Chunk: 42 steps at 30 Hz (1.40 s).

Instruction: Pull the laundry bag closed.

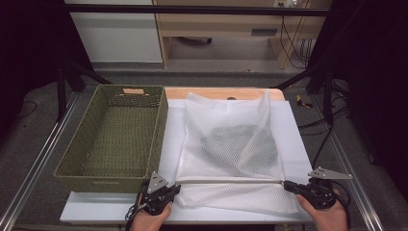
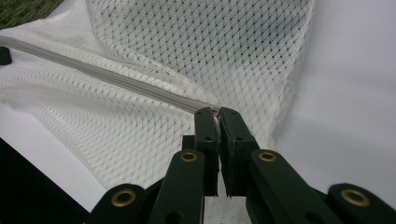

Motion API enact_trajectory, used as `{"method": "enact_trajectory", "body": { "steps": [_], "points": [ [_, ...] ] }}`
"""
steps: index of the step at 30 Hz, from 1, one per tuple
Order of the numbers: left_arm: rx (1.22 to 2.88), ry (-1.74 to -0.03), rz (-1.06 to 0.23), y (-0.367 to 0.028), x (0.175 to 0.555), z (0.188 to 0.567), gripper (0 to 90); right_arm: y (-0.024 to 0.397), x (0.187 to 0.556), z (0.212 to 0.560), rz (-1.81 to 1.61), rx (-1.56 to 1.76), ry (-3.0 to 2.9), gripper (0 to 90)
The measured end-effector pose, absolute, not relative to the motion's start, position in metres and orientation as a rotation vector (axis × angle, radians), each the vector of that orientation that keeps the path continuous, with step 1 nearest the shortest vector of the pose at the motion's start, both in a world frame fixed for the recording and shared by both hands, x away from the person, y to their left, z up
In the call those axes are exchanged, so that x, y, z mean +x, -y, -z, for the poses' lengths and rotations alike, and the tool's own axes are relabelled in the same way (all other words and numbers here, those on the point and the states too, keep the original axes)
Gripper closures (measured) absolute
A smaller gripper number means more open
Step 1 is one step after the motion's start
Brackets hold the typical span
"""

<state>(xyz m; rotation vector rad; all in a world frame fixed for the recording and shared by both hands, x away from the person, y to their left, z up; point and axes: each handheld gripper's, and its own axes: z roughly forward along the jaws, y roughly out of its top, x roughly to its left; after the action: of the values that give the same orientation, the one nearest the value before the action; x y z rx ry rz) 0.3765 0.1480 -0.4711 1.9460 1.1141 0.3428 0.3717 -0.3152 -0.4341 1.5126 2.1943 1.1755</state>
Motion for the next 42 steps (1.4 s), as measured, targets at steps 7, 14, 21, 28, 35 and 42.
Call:
{"method": "enact_trajectory", "body": {
  "steps": [7, 14, 21, 28, 35, 42],
  "points": [
    [1.951, -1.117, -0.338, -0.149, 0.376, 0.471, 87.9, 0.318, 0.371, 0.436, -1.140, 1.512, -2.191, 86.8],
    [1.957, -1.133, -0.332, -0.151, 0.377, 0.472, 87.9, 0.321, 0.370, 0.440, -1.103, 1.551, -2.189, 86.7],
    [1.973, -1.110, -0.335, -0.150, 0.375, 0.472, 87.9, 0.322, 0.372, 0.441, -1.059, 1.557, -2.178, 86.7],
    [2.010, -1.093, -0.354, -0.145, 0.375, 0.471, 88.0, 0.327, 0.373, 0.442, -1.044, 1.568, -2.156, 86.6],
    [2.018, -1.090, -0.370, -0.145, 0.371, 0.471, 82.5, 0.325, 0.372, 0.444, -1.048, 1.545, -2.137, 86.4],
    [1.965, -1.015, -0.524, -0.150, 0.355, 0.449, 46.2, 0.324, 0.371, 0.438, -1.176, 1.473, -2.032, 59.7]
  ]
}}
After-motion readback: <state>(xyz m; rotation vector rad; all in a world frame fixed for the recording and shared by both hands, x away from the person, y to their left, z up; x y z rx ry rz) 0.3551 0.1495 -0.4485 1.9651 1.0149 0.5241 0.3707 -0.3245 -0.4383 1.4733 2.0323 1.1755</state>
